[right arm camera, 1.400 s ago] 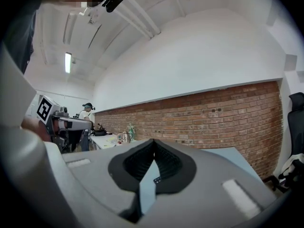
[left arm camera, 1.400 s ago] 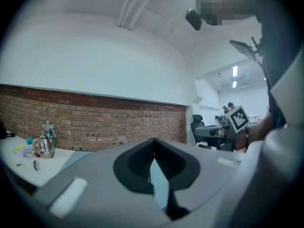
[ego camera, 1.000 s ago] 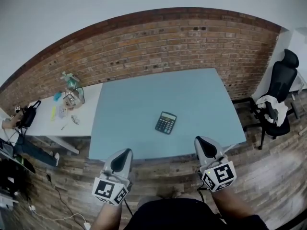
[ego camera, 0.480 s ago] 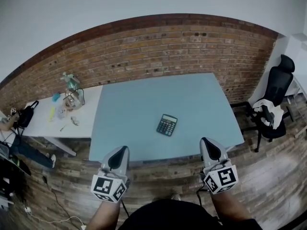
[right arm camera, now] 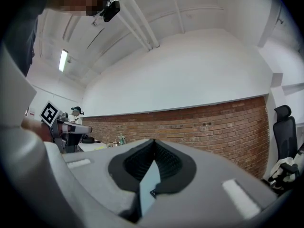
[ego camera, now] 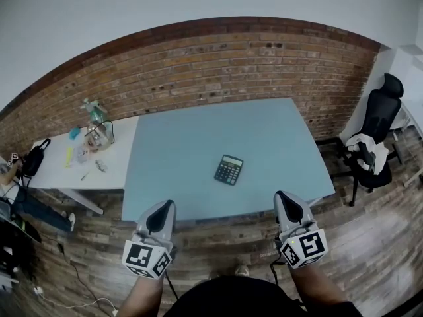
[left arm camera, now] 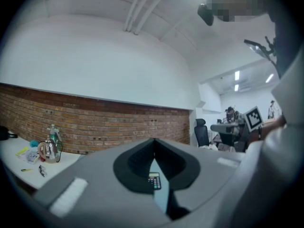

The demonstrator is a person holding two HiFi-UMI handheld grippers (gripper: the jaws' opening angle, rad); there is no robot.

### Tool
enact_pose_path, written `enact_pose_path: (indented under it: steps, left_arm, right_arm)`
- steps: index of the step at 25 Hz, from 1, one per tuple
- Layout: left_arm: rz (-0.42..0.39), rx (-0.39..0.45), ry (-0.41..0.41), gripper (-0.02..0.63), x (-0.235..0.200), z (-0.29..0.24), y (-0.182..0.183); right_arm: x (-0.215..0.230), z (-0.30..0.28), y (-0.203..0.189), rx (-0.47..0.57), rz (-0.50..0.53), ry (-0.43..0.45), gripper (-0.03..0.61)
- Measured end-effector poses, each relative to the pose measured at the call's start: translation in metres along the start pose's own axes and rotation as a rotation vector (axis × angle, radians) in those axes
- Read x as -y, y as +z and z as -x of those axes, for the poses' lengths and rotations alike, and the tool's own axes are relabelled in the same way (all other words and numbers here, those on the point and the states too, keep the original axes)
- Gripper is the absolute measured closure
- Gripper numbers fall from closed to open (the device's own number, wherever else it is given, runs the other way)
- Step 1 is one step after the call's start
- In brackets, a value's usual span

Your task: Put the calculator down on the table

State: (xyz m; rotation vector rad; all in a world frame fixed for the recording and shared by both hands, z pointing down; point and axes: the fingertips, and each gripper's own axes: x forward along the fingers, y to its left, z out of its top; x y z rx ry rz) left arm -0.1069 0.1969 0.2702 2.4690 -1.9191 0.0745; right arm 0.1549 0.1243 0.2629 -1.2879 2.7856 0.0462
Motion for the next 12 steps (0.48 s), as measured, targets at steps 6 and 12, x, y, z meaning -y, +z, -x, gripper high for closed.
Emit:
enact_pose_path:
  steps: [6, 12]
  left_arm:
    - [-0.012, 0.006, -0.004, 0.611, 0.0024, -0.0019, 0.0035]
    - [-0.035, 0.019, -0.014, 0.611, 0.0052, -0.0028, 0.0084]
  right_arm:
    - [-0.0007, -0.0025, 0.0008, 0.026, -0.019, 0.005, 0.577]
    - [-0.0039, -0.0081, -0.0029, 0.019, -0.018, 0.015, 0.577]
